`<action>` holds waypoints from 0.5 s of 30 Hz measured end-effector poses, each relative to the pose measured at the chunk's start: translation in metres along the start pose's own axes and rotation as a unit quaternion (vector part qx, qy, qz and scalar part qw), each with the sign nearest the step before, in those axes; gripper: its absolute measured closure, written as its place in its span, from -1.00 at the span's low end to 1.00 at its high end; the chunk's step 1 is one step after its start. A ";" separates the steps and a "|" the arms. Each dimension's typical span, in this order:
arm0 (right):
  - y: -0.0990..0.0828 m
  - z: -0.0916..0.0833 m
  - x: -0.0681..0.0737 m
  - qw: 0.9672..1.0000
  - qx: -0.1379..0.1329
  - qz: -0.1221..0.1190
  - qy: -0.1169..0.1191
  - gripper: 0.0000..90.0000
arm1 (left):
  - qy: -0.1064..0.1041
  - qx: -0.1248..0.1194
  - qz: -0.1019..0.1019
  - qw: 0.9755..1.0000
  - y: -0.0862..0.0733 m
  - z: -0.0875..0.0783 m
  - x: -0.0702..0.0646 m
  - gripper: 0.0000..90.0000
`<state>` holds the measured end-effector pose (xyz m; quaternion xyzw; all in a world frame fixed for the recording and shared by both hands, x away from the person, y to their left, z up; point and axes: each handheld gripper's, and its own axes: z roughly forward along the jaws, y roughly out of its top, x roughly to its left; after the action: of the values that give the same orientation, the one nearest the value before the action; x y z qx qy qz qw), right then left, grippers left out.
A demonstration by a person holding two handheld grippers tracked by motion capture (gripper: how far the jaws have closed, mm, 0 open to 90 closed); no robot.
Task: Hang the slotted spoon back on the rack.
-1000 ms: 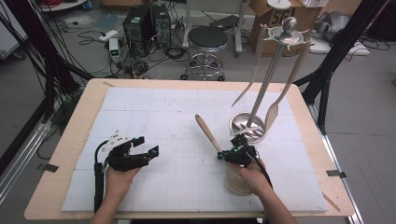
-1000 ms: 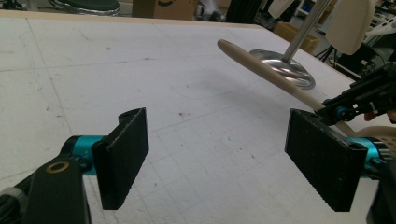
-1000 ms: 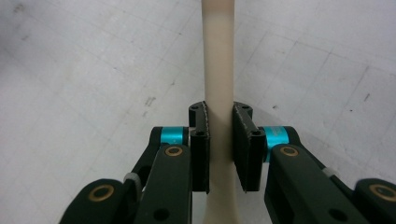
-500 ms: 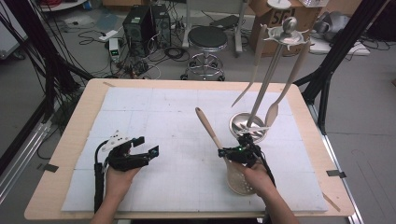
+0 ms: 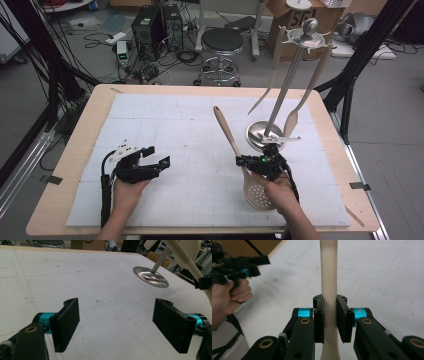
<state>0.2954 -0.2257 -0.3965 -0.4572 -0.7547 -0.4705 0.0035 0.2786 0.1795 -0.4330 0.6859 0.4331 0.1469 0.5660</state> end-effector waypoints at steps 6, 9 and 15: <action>0.002 -0.016 0.004 0.999 -0.042 0.006 0.006 0.75 | -0.001 0.000 0.002 1.000 0.000 0.000 0.000 -0.51; 0.003 -0.026 0.004 0.998 -0.067 0.016 0.008 0.75 | -0.001 -0.002 0.001 1.000 0.001 0.000 0.000 -0.51; 0.004 -0.040 0.000 0.994 -0.103 0.020 -0.002 0.76 | -0.001 -0.002 0.001 1.000 0.001 -0.001 0.000 -0.51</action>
<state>0.2813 -0.2535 -0.3711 -0.4716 -0.6929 -0.5443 -0.0357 0.2783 0.1797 -0.4322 0.6858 0.4313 0.1473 0.5674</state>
